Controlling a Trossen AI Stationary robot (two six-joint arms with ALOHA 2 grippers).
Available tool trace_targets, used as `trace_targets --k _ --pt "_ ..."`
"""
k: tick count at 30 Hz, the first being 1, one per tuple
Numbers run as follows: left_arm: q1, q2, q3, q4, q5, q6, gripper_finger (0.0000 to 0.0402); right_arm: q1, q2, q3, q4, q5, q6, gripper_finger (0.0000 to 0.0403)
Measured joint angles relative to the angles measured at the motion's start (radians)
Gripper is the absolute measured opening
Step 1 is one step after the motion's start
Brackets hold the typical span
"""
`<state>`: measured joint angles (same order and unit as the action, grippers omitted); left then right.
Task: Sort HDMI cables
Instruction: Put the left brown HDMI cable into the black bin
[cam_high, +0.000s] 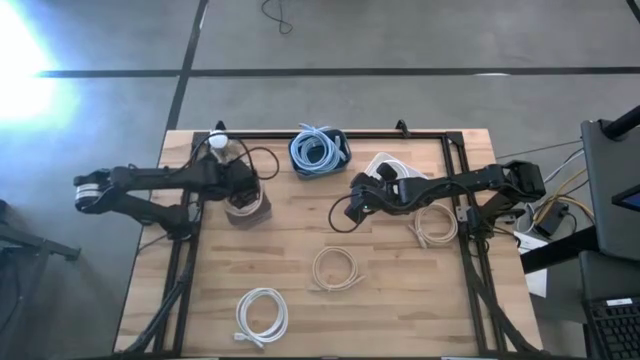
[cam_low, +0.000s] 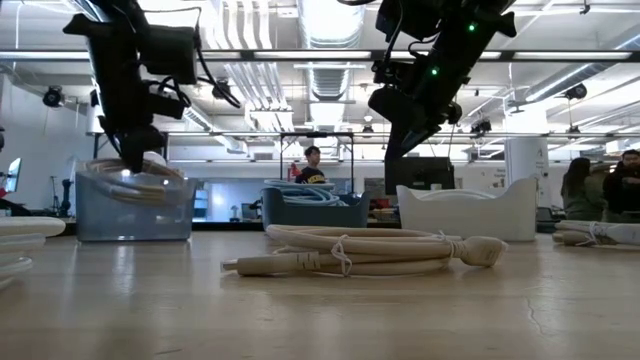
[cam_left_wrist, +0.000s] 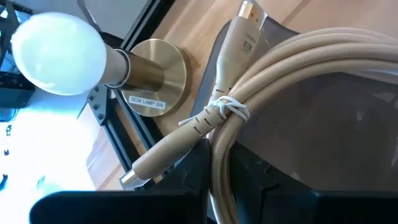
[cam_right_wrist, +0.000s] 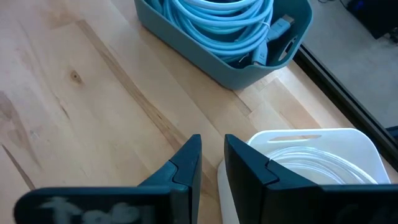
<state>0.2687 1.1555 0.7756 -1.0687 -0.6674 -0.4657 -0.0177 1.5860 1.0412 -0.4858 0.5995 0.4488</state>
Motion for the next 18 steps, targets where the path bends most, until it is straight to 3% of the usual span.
trace_targets --k 10,18 --pt "0.024 0.075 0.084 -0.104 0.004 0.018 0.0061 0.000 0.000 0.000 0.003 0.000 0.000 0.0063" --pt "0.054 0.158 0.168 -0.196 0.127 0.019 0.0064 0.000 0.000 0.000 0.003 0.000 0.000 0.0063"
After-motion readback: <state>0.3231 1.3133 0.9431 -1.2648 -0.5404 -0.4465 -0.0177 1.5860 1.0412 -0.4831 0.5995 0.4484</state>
